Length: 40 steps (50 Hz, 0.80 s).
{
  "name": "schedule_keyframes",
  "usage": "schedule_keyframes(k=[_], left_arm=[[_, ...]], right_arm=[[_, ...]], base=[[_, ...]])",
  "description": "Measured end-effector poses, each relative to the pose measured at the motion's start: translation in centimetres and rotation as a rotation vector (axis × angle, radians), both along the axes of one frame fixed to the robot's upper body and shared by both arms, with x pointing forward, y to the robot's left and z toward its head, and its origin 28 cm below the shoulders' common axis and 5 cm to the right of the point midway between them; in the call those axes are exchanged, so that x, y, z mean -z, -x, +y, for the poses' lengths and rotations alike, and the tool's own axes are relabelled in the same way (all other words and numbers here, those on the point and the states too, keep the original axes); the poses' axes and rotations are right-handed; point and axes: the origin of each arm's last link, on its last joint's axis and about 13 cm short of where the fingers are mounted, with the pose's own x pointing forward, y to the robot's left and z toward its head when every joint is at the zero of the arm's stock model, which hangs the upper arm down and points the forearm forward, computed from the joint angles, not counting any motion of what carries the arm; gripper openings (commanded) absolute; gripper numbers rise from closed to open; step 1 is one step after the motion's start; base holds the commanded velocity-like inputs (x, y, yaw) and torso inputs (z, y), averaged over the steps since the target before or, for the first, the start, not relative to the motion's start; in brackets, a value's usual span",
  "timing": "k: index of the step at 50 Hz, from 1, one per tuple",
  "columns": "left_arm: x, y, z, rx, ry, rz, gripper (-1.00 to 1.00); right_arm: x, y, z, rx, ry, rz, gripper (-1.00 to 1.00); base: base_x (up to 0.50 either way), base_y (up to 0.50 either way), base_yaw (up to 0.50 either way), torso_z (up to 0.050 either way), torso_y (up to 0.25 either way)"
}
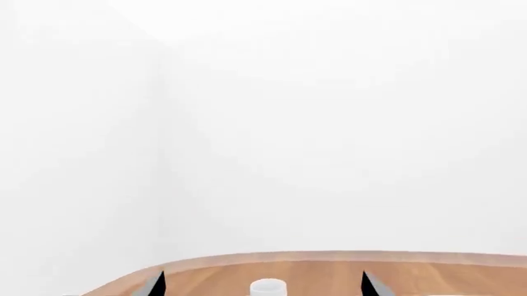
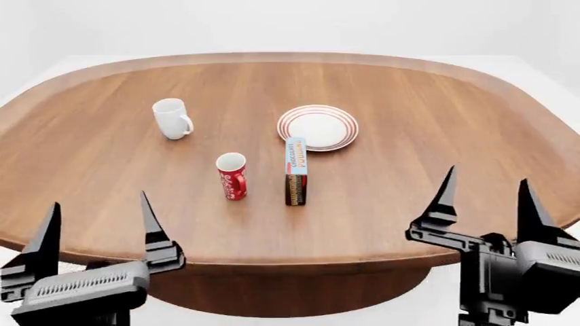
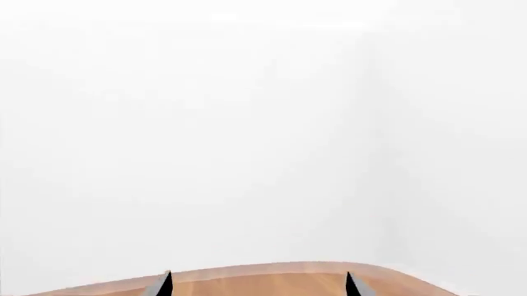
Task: Pick up the white mug and put it on the plate, and put the chocolate pudding to the right of the plate.
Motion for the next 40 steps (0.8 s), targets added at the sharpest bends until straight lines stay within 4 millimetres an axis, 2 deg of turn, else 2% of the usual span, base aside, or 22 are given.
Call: schedule_keyframes(k=[10, 17, 40], left_arm=[[-2.6, 1.5, 1.3, -0.11, -0.032, -0.143, 1.0], [-3.7, 2.3, 1.8, -0.159, -0.045, -0.21, 1.0], [-4.5, 3.0, 1.9, -0.188, -0.057, -0.263, 1.0]], right_arm=[[-2.7, 1.1, -0.5, 0.039, 0.017, -0.182, 1.0], [-3.8, 1.9, -0.4, 0.035, 0.031, -0.272, 1.0], [-4.4, 2.6, 0.5, -0.044, 0.059, -0.311, 1.0]], base=[[0.01, 0.0, 0.0, 0.0, 0.0], [0.45, 0.0, 0.0, 0.0, 0.0], [0.5, 0.0, 0.0, 0.0, 0.0]])
